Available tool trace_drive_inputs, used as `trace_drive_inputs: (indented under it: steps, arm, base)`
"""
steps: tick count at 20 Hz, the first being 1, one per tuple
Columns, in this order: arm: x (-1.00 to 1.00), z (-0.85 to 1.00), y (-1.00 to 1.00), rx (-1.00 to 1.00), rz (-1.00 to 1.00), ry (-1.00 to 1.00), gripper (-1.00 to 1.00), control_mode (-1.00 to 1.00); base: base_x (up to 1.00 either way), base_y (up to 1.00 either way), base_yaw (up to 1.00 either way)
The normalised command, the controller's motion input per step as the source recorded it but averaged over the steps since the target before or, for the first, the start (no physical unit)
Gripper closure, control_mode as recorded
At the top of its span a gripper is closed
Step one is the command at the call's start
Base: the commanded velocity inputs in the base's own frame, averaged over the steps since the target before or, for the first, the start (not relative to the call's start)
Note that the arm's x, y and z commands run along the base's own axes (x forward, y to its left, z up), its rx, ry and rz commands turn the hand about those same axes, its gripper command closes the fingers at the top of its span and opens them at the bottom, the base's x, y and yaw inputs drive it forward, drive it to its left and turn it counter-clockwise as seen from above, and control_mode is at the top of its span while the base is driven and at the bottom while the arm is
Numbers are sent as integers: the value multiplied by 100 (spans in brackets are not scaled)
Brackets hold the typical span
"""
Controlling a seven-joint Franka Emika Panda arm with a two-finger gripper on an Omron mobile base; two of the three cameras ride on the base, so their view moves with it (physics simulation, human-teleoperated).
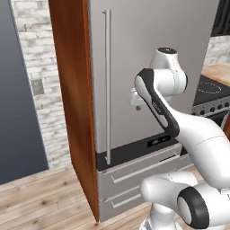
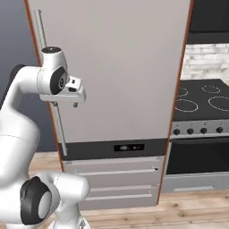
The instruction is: Retrieve a lemon from the fridge and place it on the cutting board with the fish.
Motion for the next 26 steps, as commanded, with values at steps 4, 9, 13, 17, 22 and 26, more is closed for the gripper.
trace_drive_inputs:
  steps: [4,9,13,17,22,26]
  arm:
    - [0,0,0,0,0,0,-100,100]
    - [0,0,0,0,0,0,-100,100]
    - [0,0,0,0,0,0,-100,100]
    - [0,0,0,0,0,0,-100,100]
    - [0,0,0,0,0,0,-100,100]
    - [0,0,0,0,0,0,-100,100]
  base:
    - [0,64,-44]
    - [-20,56,-36]
    - [-29,60,-28]
    - [-13,58,-28]
    - [0,42,-18]
    - [36,38,-10]
